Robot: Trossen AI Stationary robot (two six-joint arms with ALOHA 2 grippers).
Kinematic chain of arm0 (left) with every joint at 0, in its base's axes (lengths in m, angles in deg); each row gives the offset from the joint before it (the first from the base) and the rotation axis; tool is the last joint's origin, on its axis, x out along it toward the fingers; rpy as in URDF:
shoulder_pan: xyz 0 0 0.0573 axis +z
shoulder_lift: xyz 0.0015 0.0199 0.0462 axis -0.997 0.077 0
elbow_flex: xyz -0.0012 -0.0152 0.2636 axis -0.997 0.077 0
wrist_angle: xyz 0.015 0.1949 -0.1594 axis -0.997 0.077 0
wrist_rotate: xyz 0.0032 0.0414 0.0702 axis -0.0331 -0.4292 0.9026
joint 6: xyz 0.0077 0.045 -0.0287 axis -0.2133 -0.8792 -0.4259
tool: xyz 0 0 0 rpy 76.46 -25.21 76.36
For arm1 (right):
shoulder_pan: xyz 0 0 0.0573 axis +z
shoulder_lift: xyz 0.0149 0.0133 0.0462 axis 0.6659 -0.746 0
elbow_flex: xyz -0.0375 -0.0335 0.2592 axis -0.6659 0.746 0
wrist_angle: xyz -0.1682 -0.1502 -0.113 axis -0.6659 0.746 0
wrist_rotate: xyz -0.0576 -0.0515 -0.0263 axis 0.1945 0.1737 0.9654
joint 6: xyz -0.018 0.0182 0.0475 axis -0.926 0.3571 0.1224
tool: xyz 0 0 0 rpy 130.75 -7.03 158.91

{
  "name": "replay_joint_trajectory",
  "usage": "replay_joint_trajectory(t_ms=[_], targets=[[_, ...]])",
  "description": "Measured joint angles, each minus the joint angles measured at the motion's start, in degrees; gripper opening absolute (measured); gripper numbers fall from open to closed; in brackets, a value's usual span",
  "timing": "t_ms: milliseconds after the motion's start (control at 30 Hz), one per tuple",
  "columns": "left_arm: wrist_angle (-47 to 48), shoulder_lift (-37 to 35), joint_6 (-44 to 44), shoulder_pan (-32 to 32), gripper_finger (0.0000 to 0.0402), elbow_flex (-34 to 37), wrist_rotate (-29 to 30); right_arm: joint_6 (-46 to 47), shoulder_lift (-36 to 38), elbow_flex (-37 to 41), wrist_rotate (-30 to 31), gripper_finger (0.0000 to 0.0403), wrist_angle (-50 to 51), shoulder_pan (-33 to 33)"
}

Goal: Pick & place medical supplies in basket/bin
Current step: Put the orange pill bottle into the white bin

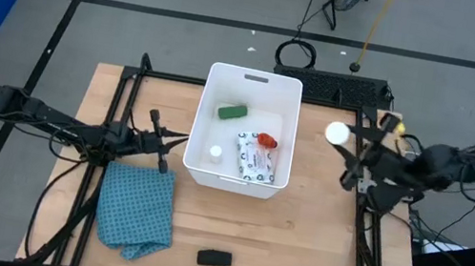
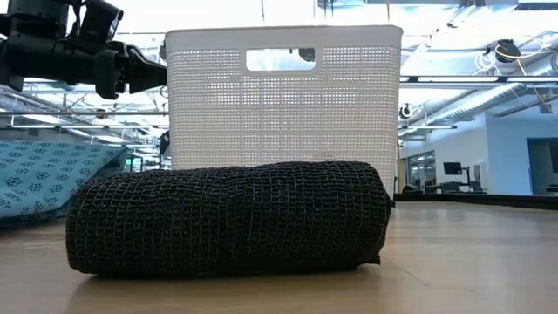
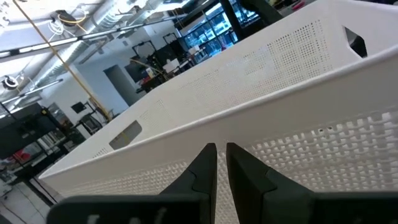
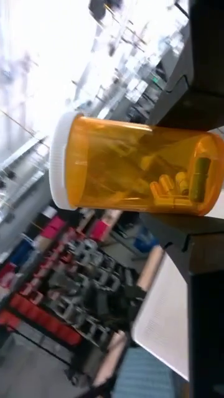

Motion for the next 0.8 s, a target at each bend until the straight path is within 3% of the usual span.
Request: replay_joint_trajectory(t_ms=[133, 300, 433, 600, 800], targets=[[-0.1, 0.0, -1.3, 0.0, 0.0042, 0.0, 0.0, 8.6, -1.5, 0.1, -10.1, 0.0156, 8.1, -10.0], [-0.2, 0.0, -1.5, 0.0, 0.0042, 0.0, 0.0, 14.1, -3.5, 2.3, -28.1, 0.0156, 6.8, -22.2], [-0.2, 0.0, -2.1, 0.0, 0.0042, 0.0, 0.0, 17.5, -4.5, 5.9, -37.3, 0.0156, 5.4, -31.4], [-0.2, 0.0, -1.5, 0.0, 0.0042, 0.0, 0.0, 20.6, -4.9, 12.5, -46.5, 0.0156, -5.5, -38.8], [-0.2, 0.0, -0.5, 0.0, 0.0042, 0.0, 0.0, 23.0, -7.3, 14.3, -47.6, 0.0156, -11.2, -44.0]])
